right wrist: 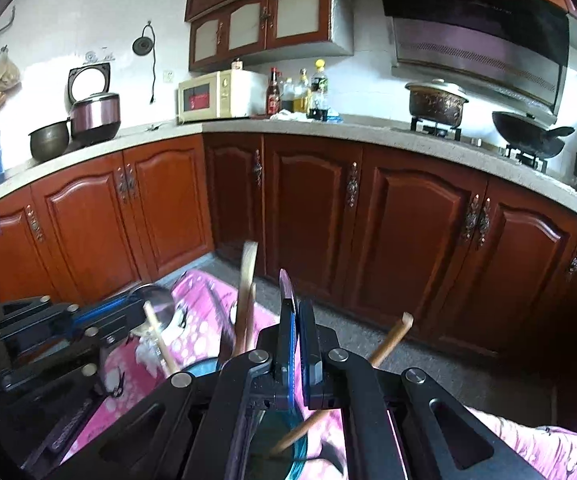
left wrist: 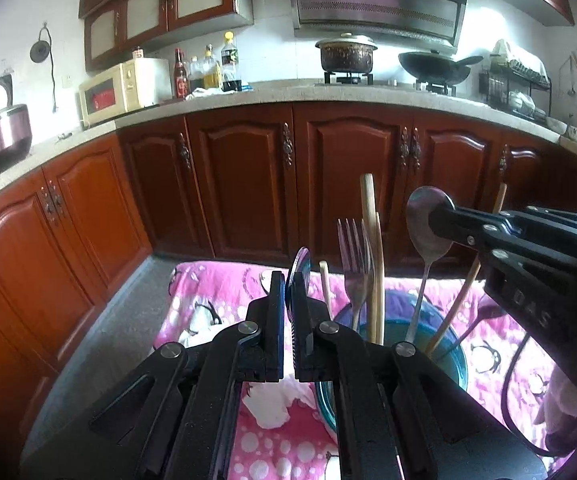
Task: Organize utensils
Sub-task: 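Lift both spoons with both tools and carry them above the holder, then lower the spoons into the holder and open both tools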
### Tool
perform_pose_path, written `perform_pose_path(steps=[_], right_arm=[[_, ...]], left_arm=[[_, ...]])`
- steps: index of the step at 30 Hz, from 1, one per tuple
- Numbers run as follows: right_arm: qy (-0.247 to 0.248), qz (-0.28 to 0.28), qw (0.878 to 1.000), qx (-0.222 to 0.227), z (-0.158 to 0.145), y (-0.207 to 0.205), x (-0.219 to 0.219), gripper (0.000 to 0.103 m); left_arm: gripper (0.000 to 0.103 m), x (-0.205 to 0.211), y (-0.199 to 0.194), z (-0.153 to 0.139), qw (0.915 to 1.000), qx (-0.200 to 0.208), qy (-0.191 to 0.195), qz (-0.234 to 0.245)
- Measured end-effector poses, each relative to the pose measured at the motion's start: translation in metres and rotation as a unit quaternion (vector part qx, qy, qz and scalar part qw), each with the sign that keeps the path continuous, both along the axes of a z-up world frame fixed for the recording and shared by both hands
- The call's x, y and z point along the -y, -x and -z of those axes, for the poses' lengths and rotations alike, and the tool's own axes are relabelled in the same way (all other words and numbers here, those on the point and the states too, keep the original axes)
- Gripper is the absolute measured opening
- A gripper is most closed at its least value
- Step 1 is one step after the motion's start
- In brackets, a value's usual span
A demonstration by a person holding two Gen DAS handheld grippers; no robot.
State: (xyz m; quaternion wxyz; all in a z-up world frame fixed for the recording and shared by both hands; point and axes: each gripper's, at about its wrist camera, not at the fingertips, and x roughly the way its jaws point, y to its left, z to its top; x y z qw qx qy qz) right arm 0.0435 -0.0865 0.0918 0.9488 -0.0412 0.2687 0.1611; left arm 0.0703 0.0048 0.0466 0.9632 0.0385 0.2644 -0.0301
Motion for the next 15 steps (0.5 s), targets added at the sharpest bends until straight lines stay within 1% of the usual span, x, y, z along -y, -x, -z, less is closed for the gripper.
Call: perform_pose_path(steps=[4, 8, 12, 15], right_arm=[[-0.004, -0.005, 1.0, -0.03, 0.014, 0.004, 0.001, 0.002], [-0.009, -0.009, 0.998, -0.055, 0.026, 0.007, 0.003, 0.003], [-0.032, -0.015, 0.995, -0.093, 0.033, 0.001, 0.009, 0.004], [-0.067, -0.022, 0.991, -0.113, 0.034, -0.001, 0.017, 0.005]], left_arm=[[0.001, 0.003, 0.0, 0.006, 0.9999, -0.015, 0.0, -0.002], [0.002, 0.004, -0.002, 0.011, 0.9995, -0.031, 0.009, -0.004], [0.002, 0.004, -0.002, 0.013, 0.9991, -0.041, 0.013, -0.004], [0.002, 0.006, -0.001, 0.013, 0.9988, -0.047, 0.015, -0.002]])
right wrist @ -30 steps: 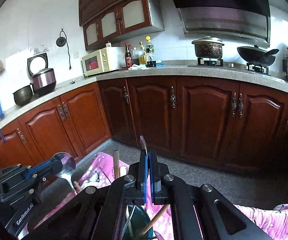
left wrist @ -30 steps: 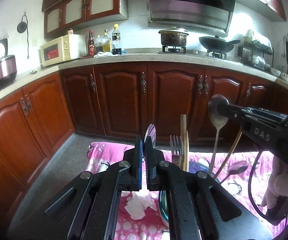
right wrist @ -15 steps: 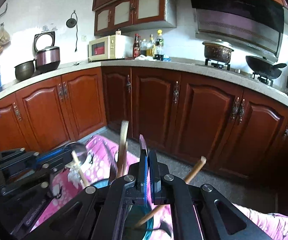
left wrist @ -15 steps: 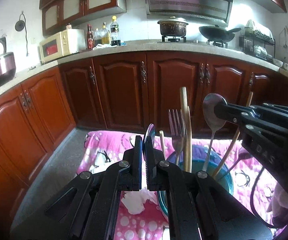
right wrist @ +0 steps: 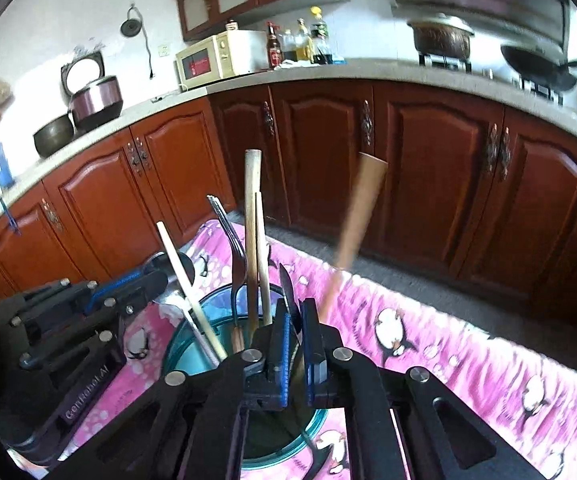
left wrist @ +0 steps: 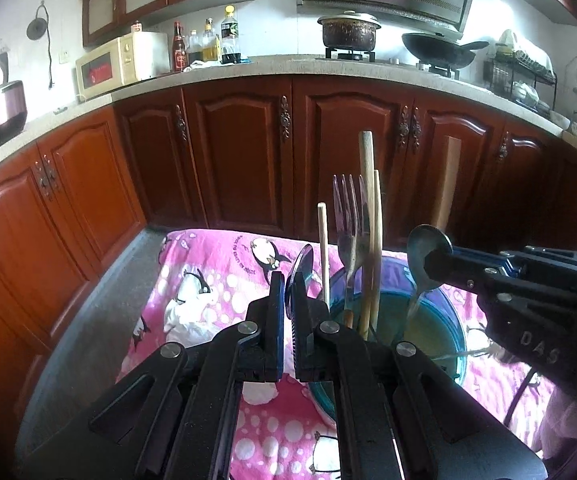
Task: Organize utensils
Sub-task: 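Lower the spoons into the holder and open both tools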
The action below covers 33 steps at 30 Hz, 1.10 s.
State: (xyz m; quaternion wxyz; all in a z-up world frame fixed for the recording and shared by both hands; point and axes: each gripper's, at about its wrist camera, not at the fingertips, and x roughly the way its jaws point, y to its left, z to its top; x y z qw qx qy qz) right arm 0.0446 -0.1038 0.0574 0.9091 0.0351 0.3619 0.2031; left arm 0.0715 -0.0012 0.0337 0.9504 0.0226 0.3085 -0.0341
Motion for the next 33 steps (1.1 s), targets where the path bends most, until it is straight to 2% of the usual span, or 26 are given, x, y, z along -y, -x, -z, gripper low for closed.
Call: perform_pose_path(steps=[5, 7, 9, 11, 20, 23, 29, 33], right_arm=[[-0.008, -0.006, 1.0, 0.007, -0.009, 0.008, 0.002, 0.008], [-0.013, -0.005, 1.0, 0.008, -0.012, 0.011, 0.003, 0.009], [-0.016, -0.001, 1.0, 0.013, -0.016, 0.016, 0.006, 0.019], [-0.02, 0.004, 1.0, 0.015, -0.018, 0.021, 0.01, 0.024], [-0.045, 0.016, 0.999, 0.008, -0.025, 0.041, 0.027, 0.024], [-0.061, 0.019, 0.998, 0.0, -0.027, 0.052, 0.036, 0.029], [-0.08, 0.023, 0.996, -0.027, -0.026, 0.082, 0.063, 0.03], [-0.095, 0.031, 0.993, -0.068, -0.007, 0.112, 0.094, 0.033]], left_arm=[[0.002, 0.0, -0.001, 0.001, 0.9997, -0.016, 0.016, 0.004], [0.007, -0.001, 0.0, 0.0, 0.9995, -0.022, 0.023, 0.01], [0.022, 0.0, 0.002, 0.0, 0.9992, -0.028, 0.026, 0.015], [0.029, 0.0, 0.004, -0.002, 0.999, -0.028, 0.029, 0.017], [0.041, 0.0, 0.019, -0.015, 0.9983, -0.029, 0.046, 0.02], [0.049, 0.003, 0.027, -0.02, 0.9981, -0.028, 0.048, 0.028], [0.051, 0.008, 0.048, -0.033, 0.9964, -0.025, 0.063, 0.052], [0.053, 0.013, 0.067, -0.035, 0.9915, -0.045, 0.083, 0.09]])
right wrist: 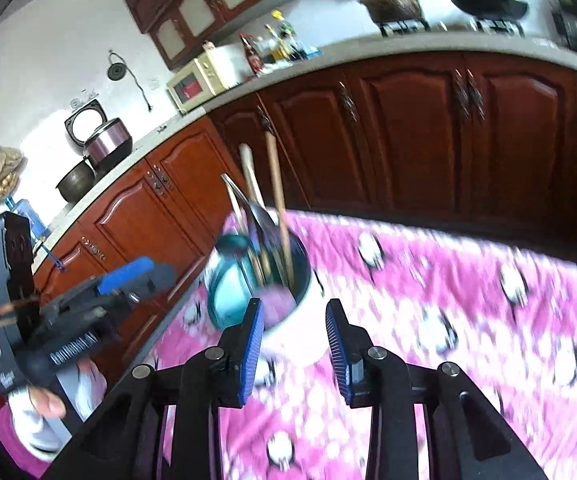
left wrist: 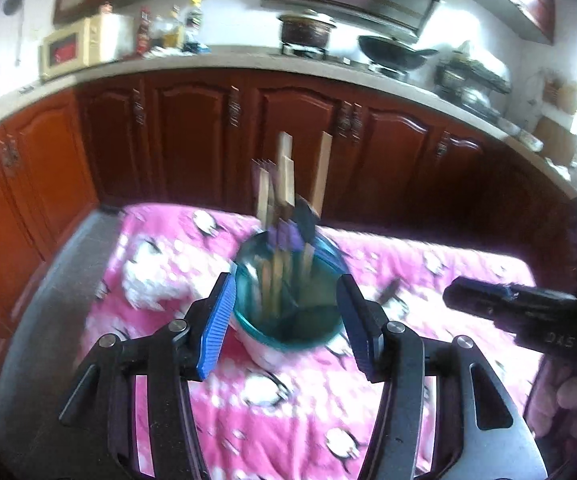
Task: Organize utensils
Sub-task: 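Lower the spoons into the holder and open both tools, then grasp the white ceramic spoon with the right tool while the left tool grasps a remaining utensil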
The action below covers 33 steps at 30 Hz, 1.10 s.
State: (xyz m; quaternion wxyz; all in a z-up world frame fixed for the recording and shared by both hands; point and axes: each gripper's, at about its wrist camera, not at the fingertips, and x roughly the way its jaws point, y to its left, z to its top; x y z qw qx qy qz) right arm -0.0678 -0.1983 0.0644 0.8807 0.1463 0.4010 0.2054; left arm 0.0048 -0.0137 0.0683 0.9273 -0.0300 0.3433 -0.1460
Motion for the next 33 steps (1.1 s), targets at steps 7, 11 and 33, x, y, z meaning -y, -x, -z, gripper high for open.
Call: perform_pose_path(steps=[7, 11, 33], right_arm=[[-0.008, 0.037, 0.995, -0.092, 0.066, 0.05, 0.053, 0.033], [-0.013, 0.047, 0.989, -0.141, 0.108, 0.065, 0.064, 0.033], [0.013, 0.015, 0.989, -0.145, 0.156, 0.017, 0.054, 0.029]], left_arm=[[0.053, 0.021, 0.025, 0.039, 0.9894, -0.105, 0.046, 0.09], [0.053, 0.04, 0.04, 0.074, 0.9816, -0.15, 0.026, 0.115], [0.043, 0.116, 0.053, 0.163, 0.9343, -0.335, 0.036, 0.117]])
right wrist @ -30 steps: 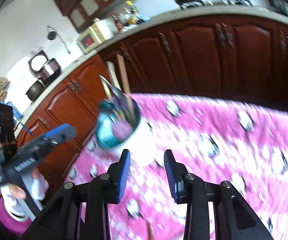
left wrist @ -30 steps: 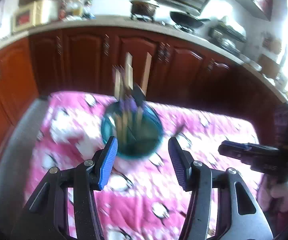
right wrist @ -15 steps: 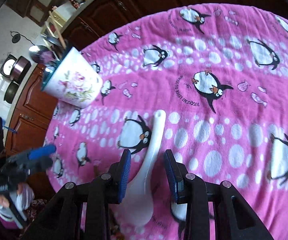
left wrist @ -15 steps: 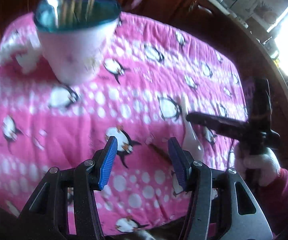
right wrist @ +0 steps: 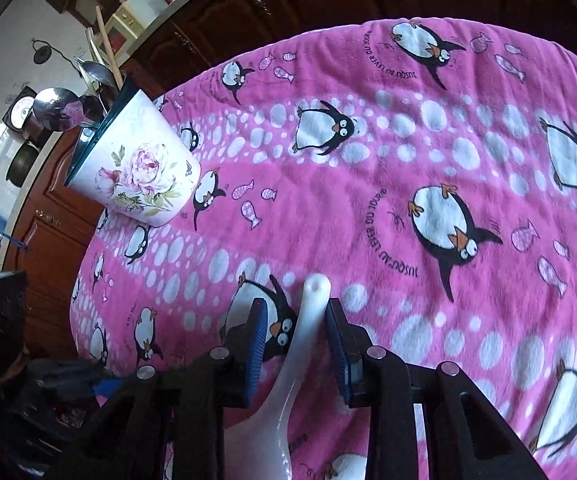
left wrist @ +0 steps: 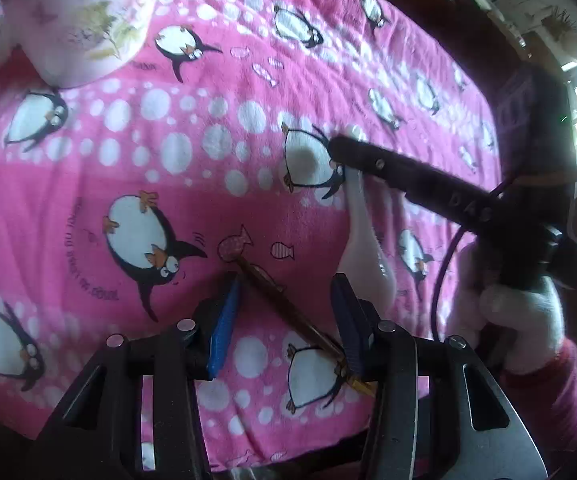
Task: Organize utensils
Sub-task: 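Grasp the white ceramic spoon with the right tool while the left tool grasps a remaining utensil, then lift the white spoon and the left tool's utensil toward the holder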
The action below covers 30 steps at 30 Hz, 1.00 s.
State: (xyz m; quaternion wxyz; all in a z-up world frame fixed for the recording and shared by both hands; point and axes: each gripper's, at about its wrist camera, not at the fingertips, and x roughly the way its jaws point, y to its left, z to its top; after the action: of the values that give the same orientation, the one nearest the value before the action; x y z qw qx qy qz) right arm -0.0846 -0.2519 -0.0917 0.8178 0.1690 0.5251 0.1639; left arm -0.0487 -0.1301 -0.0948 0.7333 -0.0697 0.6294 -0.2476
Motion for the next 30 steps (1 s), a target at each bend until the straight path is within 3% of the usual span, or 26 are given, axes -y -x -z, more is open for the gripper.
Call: perform_pose_path(steps=[1, 2, 3, 9, 19, 30], right_arm=[[0.009, -0.001, 1.0, 0.003, 0.0, 0.0, -0.001, 0.025], [0.022, 0.0, 1.0, 0.007, 0.0, 0.0, -0.002, 0.014], [0.028, -0.001, 1.0, 0.01, 0.001, 0.001, -0.002, 0.012], [0.013, 0.009, 0.999, 0.036, -0.02, 0.014, 0.01, 0.01], [-0.03, 0.023, 0.993, 0.11, -0.083, 0.031, 0.015, 0.01], [-0.063, 0.003, 0.985, 0.164, -0.139, 0.019, -0.016, 0.01]], left_arm=[[0.04, 0.001, 0.0, 0.0, 0.9999, 0.01, -0.005, -0.003], [0.028, 0.003, -0.001, 0.0, 0.9997, 0.019, -0.015, -0.005], [0.017, 0.004, -0.002, 0.002, 0.9994, 0.025, -0.023, -0.005], [0.011, -0.01, -0.003, -0.005, 0.999, 0.043, 0.011, -0.002], [0.005, -0.041, -0.004, -0.076, 0.9889, 0.144, 0.036, 0.0], [0.005, -0.08, -0.01, -0.147, 0.9733, 0.221, 0.06, -0.02]])
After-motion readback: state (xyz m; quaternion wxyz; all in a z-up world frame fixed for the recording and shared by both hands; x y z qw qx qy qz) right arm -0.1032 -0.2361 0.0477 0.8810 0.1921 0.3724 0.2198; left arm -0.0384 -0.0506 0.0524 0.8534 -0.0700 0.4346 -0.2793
